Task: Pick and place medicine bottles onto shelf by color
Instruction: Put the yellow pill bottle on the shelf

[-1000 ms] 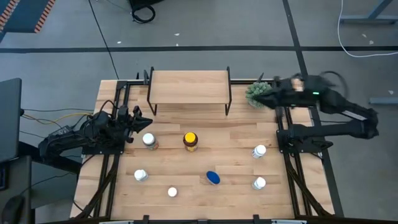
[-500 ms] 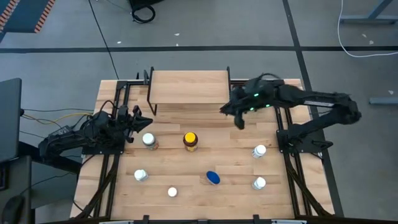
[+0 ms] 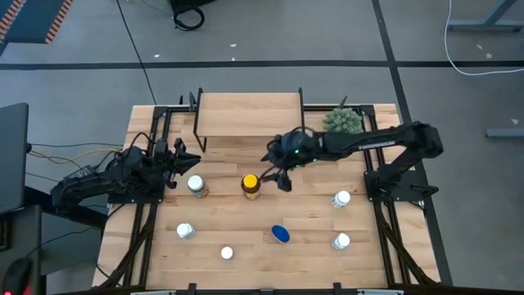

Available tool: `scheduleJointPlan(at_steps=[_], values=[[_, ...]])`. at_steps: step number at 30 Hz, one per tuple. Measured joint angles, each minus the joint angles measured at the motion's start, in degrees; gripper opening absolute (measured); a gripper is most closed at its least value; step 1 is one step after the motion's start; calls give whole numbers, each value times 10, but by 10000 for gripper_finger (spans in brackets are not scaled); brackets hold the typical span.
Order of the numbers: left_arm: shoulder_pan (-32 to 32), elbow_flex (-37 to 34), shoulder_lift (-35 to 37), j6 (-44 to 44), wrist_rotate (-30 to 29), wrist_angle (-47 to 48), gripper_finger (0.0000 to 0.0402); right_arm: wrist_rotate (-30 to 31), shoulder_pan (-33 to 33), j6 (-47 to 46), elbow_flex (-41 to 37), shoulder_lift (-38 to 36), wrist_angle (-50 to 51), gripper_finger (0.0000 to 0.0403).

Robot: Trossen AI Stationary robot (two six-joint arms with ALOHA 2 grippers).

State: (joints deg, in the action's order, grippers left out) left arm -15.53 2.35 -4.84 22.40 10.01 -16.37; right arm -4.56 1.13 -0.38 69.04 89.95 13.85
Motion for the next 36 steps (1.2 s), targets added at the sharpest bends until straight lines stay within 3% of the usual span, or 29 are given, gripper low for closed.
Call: scheduleJointPlan(at_steps=[9,19,36], values=[[0,0,0,-27,-60,-9,62,0,-19,10,1,80,-95,337],[0,0,0,-21,-64,-9,65,7,-33,5,0,151,-126,337],[0,0,0,-21,-63,-4,69,30,-32,4,0,148,-145,318]])
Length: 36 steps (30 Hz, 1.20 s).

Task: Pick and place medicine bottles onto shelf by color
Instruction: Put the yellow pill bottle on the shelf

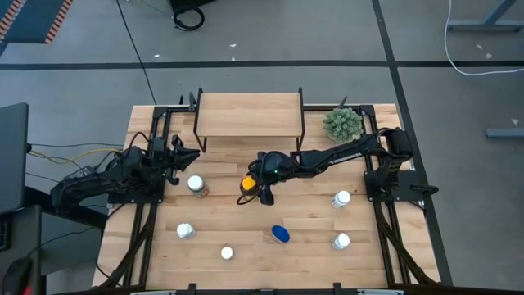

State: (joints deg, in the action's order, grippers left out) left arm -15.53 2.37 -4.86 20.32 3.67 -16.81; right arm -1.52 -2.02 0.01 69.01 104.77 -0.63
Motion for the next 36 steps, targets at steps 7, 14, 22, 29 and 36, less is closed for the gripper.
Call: scheduleJointPlan(at_steps=[7,14,22,29,36], values=[[0,0,0,0,0,5,65,0,0,0,0,0,5,257],[0,0,0,3,0,24,71,2,0,2,0,-2,14,225],[0,0,0,16,0,65,68,15,0,2,0,-2,15,231],[0,0,0,15,0,70,68,33,8,-4,8,-36,33,230],[0,0,0,22,1,76,65,49,56,-20,9,-123,59,230]])
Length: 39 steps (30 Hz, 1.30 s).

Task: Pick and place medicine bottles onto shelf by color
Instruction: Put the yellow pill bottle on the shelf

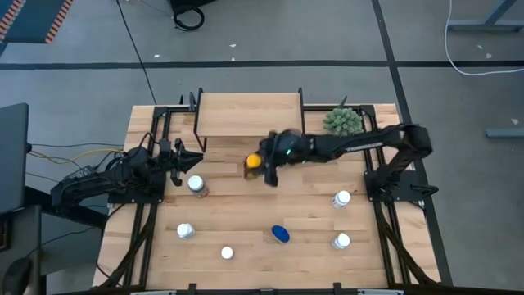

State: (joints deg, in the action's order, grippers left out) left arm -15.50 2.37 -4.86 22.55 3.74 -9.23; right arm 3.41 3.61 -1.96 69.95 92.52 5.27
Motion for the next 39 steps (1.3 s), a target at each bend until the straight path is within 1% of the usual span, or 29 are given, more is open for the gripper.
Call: scheduleJointPlan(at_steps=[3,8,11,14,22,29,32,35,39], values=[[0,0,0,4,0,1,67,2,27,2,1,-50,16,230],[0,0,0,4,-1,-3,66,28,69,17,1,-121,57,230],[0,0,0,4,-1,-3,67,44,99,26,1,-154,65,230],[0,0,0,4,-2,-3,69,48,138,29,1,-168,79,230],[0,0,0,10,-3,-2,62,50,249,35,1,-161,90,231],[0,0,0,11,-3,-2,66,7,331,22,1,-158,85,231],[0,0,0,11,-6,-2,65,-8,347,12,1,-146,75,231],[0,0,0,11,-7,-2,62,-11,346,17,4,-132,59,231],[0,0,0,11,-7,-2,64,-11,345,20,43,-102,78,231]])
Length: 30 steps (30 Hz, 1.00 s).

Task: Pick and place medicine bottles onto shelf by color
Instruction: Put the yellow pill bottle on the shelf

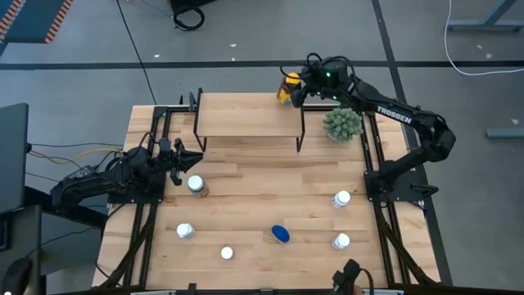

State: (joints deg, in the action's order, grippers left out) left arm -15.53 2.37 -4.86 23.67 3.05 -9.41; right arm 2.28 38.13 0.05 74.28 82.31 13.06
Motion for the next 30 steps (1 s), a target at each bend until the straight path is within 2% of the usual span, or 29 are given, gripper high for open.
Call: scheduleJointPlan(at_steps=[10,20,30], values=[[0,0,0,1,0,4,65,18,1,25,172,98,178,232],[0,0,0,12,1,17,70,22,16,31,181,108,186,232],[0,0,0,12,0,16,69,1,23,-16,181,108,187,233]])
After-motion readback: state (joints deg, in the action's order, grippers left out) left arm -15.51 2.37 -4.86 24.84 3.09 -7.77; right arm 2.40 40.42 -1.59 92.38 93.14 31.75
